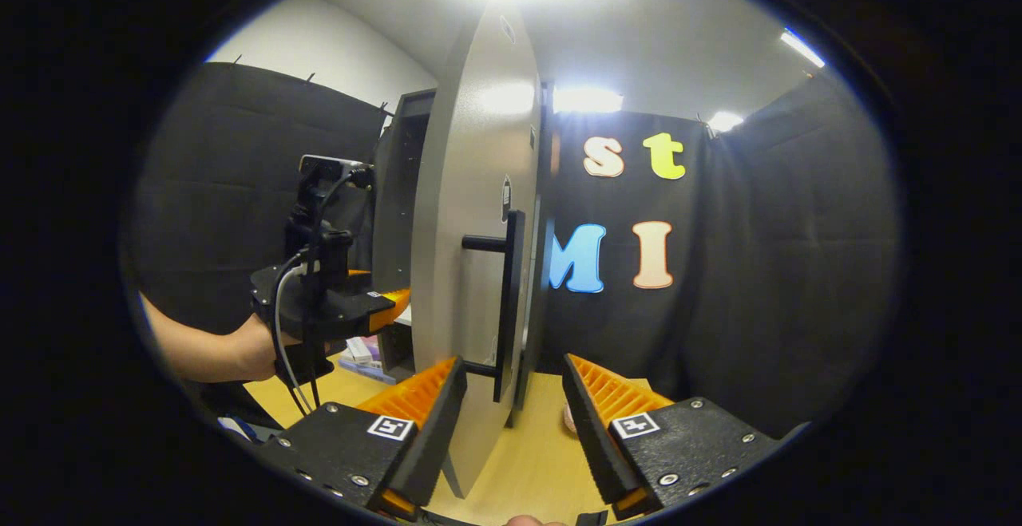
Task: Open the cabinet door with the right hand, grasp the bottle in the cabinet with the left hand and place it on the coaster, then close the cabinet door with the right hand.
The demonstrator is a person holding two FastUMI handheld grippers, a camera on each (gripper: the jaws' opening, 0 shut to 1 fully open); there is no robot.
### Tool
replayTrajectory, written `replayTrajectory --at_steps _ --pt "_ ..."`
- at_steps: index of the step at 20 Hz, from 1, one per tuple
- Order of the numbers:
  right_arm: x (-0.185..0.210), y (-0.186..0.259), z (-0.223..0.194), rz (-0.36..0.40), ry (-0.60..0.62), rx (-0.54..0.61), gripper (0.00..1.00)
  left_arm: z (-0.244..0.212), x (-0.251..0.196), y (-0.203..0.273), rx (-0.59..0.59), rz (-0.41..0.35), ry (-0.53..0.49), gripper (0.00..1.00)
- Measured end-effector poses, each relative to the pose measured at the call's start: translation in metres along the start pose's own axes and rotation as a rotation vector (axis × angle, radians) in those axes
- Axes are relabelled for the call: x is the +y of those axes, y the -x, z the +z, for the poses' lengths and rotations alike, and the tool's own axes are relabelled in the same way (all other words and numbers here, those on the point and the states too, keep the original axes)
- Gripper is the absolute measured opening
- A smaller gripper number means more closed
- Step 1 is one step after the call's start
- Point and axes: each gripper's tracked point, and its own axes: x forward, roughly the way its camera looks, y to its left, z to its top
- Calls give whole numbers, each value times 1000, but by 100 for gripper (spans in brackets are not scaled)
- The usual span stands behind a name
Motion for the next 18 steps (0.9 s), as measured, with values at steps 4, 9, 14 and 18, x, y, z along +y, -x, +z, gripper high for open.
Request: replayTrajectory --at_steps 4,9,14,18 --pt "-14 3 -9 -79 -126 31 83 -10 -1 -55 -7 -11 5 86" --pt "-17 4 -4 -112 -101 30 93 -29 -9 -118 23 -26 21 89" --pt "-24 -8 -17 -161 -126 66 93 -32 0 -172 1 -7 60 89" --pt "-23 -8 -18 -159 -169 58 92 -32 5 -205 -32 -5 41 89"
